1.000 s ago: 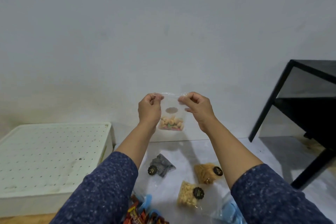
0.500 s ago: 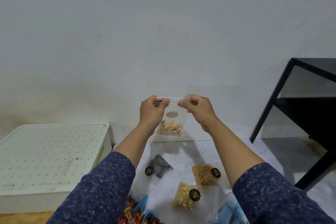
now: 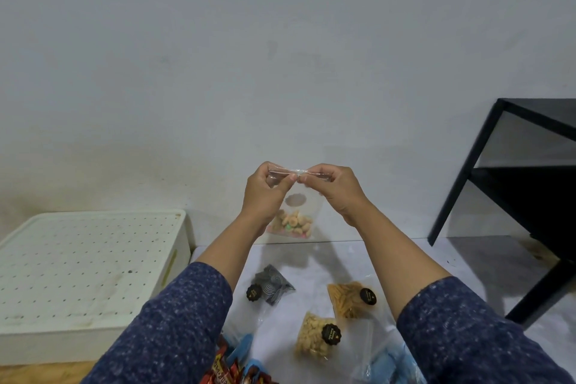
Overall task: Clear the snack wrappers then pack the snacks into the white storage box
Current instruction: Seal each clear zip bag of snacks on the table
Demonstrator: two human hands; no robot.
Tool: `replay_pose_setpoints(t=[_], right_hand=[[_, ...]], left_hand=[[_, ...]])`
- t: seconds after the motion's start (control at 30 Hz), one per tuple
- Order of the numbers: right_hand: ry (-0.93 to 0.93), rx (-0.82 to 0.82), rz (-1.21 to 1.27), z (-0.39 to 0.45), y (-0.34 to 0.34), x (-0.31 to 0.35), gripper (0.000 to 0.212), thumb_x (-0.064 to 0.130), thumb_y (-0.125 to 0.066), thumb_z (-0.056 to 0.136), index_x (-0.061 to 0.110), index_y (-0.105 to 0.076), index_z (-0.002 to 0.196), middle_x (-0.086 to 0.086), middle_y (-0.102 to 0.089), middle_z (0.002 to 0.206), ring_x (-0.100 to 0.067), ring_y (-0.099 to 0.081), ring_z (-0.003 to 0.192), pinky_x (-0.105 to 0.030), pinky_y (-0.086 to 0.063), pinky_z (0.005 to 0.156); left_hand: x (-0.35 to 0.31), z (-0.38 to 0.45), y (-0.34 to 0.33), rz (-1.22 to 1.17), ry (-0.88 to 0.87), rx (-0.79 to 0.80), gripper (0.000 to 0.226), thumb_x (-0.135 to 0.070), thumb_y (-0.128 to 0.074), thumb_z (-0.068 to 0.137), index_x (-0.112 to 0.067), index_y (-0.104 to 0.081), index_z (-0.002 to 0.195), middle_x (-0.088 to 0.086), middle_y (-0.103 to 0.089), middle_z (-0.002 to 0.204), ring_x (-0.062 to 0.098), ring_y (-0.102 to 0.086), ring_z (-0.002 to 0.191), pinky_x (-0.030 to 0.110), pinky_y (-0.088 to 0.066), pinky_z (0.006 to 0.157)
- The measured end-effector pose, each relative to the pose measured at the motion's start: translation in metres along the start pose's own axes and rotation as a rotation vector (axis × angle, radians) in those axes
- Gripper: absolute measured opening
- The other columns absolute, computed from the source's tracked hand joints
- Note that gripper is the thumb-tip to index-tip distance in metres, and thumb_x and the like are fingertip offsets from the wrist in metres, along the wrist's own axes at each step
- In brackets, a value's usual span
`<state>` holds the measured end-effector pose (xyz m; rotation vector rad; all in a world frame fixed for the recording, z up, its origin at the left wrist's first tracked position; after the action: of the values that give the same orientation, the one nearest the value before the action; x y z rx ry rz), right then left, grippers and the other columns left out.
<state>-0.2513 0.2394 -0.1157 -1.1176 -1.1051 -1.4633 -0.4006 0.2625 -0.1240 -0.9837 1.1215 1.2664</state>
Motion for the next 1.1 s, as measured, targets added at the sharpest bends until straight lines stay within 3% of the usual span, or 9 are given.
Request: replay_pose_setpoints(t=[0.1, 0.27, 0.37, 0.47, 0.57, 0.63, 0.77, 1.1], right_hand=[[0.008, -0.022, -0.011, 0.001, 0.000, -0.001, 0.007, 0.013, -0.074, 0.079, 0.012, -0.068, 0.074, 0.002, -0.067, 0.076, -0.002, -0.061, 0.073, -0.013, -0.045, 0.072], [-0.012, 0.014, 0.014, -0.001, -0.003, -0.004, 0.007, 0.017, -0.073, 0.080, 0.014, -0.068, 0.077, 0.002, -0.067, 0.077, 0.008, -0.059, 0.063, -0.003, -0.042, 0.058], [-0.006, 0.000, 0.019, -0.002, -0.003, -0.006, 0.009, 0.019, -0.074, 0.079, 0.015, -0.067, 0.074, 0.003, -0.066, 0.075, 0.000, -0.060, 0.070, -0.009, -0.045, 0.067], [0.025, -0.037, -0.017, -0.001, -0.003, -0.004, 0.010, 0.016, -0.072, 0.081, 0.013, -0.066, 0.074, 0.001, -0.065, 0.073, -0.006, -0.061, 0.072, -0.013, -0.046, 0.070], [0.054, -0.086, -0.079, -0.001, -0.003, 0.000, 0.007, 0.015, -0.069, 0.083, 0.015, -0.067, 0.077, 0.003, -0.066, 0.072, -0.004, -0.063, 0.064, -0.009, -0.044, 0.059], [0.057, -0.084, -0.065, -0.001, -0.002, 0.001, 0.003, 0.012, -0.068, 0.083, 0.015, -0.069, 0.083, 0.002, -0.067, 0.075, -0.005, -0.064, 0.061, -0.010, -0.045, 0.058], [0.065, -0.088, -0.064, -0.004, -0.002, 0.003, 0.016, 0.006, -0.068, 0.082, 0.016, -0.071, 0.094, -0.001, -0.067, 0.076, -0.006, -0.063, 0.057, -0.010, -0.045, 0.057], [0.074, -0.031, -0.119, -0.008, -0.008, 0.009, 0.012, 0.004, -0.069, 0.082, 0.016, -0.070, 0.084, -0.001, -0.066, 0.073, -0.005, -0.060, 0.053, -0.012, -0.047, 0.057]], left_hand=[[0.000, -0.001, -0.003, -0.002, -0.005, 0.025, 0.016, -0.019, -0.068, 0.085, -0.017, -0.053, 0.081, -0.001, -0.070, 0.084, 0.012, -0.064, 0.080, 0.022, -0.048, 0.070], [-0.005, -0.001, -0.003, 0.007, -0.039, 0.045, 0.019, -0.014, -0.067, 0.086, -0.019, -0.051, 0.077, -0.002, -0.068, 0.083, 0.009, -0.063, 0.077, 0.009, -0.047, 0.059], [-0.005, -0.002, -0.003, 0.043, -0.043, 0.050, 0.017, -0.016, -0.068, 0.085, -0.020, -0.052, 0.079, -0.002, -0.069, 0.086, 0.011, -0.064, 0.080, 0.015, -0.047, 0.061], [-0.002, -0.004, -0.002, 0.052, -0.038, -0.001, 0.018, -0.020, -0.068, 0.085, -0.027, -0.053, 0.093, -0.006, -0.071, 0.088, 0.010, -0.065, 0.088, 0.018, -0.048, 0.068], [-0.010, -0.007, 0.001, 0.160, -0.170, -0.085, 0.028, -0.015, -0.065, 0.086, -0.032, -0.053, 0.103, -0.011, -0.068, 0.089, -0.005, -0.062, 0.077, 0.004, -0.043, 0.069], [-0.015, -0.006, 0.001, 0.282, -0.263, -0.073, 0.023, -0.013, -0.065, 0.085, -0.031, -0.060, 0.098, -0.012, -0.066, 0.094, -0.001, -0.061, 0.074, 0.005, -0.041, 0.068], [-0.018, -0.005, 0.003, 0.402, -0.370, -0.065, 0.013, -0.007, -0.066, 0.084, -0.019, -0.070, 0.090, -0.011, -0.063, 0.093, -0.001, -0.063, 0.074, 0.005, -0.044, 0.070], [-0.016, -0.003, 0.007, 0.503, -0.356, -0.081, 0.013, -0.004, -0.059, 0.086, -0.014, -0.066, 0.082, -0.004, -0.064, 0.079, 0.013, -0.062, 0.073, 0.004, -0.041, 0.065]])
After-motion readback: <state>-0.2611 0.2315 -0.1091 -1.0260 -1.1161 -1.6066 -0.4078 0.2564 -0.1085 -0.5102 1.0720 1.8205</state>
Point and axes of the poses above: each hand's wrist, its own z-axis towards the middle knuckle, its own y-axis out of the back of the hand, x = y × z, the point moved 5 cm from there along z, towards the middle knuckle
